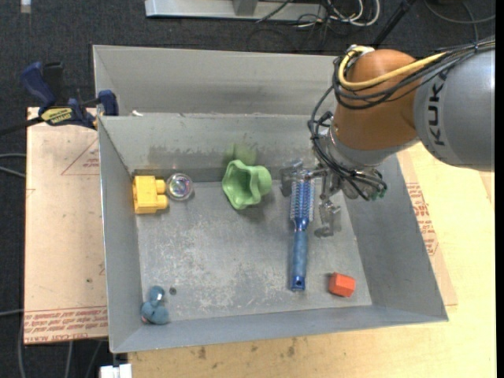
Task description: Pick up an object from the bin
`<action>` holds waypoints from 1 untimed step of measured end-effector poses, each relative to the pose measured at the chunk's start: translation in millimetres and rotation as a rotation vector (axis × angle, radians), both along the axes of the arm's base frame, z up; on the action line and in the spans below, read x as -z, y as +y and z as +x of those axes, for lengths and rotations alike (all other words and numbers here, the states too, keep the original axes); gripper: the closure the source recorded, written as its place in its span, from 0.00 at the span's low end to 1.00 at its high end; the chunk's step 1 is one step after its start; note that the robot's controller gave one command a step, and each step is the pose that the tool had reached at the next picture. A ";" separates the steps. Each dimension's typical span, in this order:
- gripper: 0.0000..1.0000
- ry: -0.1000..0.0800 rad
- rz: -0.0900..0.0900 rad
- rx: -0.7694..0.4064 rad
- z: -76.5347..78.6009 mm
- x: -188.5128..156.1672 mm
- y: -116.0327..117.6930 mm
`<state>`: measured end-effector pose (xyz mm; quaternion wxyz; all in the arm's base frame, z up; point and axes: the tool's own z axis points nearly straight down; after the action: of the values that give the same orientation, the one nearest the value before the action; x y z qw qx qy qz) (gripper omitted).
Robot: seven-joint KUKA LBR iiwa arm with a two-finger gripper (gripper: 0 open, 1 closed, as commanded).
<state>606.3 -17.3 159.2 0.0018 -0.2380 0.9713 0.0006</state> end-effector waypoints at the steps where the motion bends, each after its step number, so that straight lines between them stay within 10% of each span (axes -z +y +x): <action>1: 0.00 0.005 -0.001 -0.379 23.0 83.0 -25.2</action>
Offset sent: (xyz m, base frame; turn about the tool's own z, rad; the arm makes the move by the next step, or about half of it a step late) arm 0.0240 -0.0251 -0.0798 -0.3827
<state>629.3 -42.5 76.2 -0.0009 -0.4167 0.9091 0.0012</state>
